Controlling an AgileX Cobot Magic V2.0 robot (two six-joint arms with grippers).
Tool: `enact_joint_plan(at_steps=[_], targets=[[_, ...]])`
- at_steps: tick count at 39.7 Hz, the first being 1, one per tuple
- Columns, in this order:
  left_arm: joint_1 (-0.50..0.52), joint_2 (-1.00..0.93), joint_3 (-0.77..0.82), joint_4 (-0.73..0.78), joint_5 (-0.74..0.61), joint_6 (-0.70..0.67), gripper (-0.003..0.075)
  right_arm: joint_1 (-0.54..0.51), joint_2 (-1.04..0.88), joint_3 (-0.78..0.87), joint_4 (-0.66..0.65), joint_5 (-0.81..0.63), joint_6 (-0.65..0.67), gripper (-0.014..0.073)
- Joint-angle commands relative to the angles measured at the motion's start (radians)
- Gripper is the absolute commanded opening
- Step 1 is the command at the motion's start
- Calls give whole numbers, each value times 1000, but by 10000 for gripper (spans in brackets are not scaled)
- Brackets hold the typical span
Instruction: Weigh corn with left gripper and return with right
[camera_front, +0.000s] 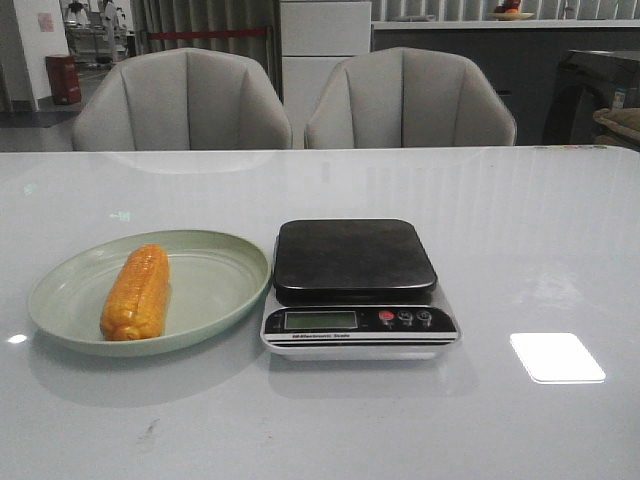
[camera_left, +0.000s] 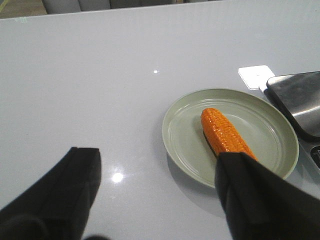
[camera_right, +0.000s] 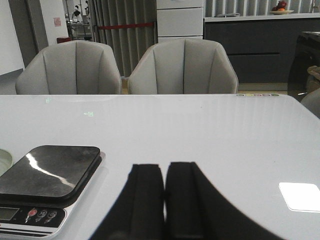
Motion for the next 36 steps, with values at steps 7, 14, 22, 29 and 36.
enact_joint_plan(at_steps=[7, 14, 22, 29, 36], targets=[[-36, 268, -179, -74, -69, -1, 577, -5, -15, 11, -11, -81, -9, 176], [-114, 494, -280, -92, -68, -11, 577, -5, -19, 11, -11, -81, -9, 176], [-165, 759, -414, -144, -55, -39, 577, -5, -19, 11, -11, -81, -9, 176], [-177, 917, -509, -182, 0, -39, 577, -5, -19, 11, -11, -81, -9, 176], [-177, 1033, -576, -188, 79, -39, 577, -5, -19, 11, -11, -81, -9, 176]])
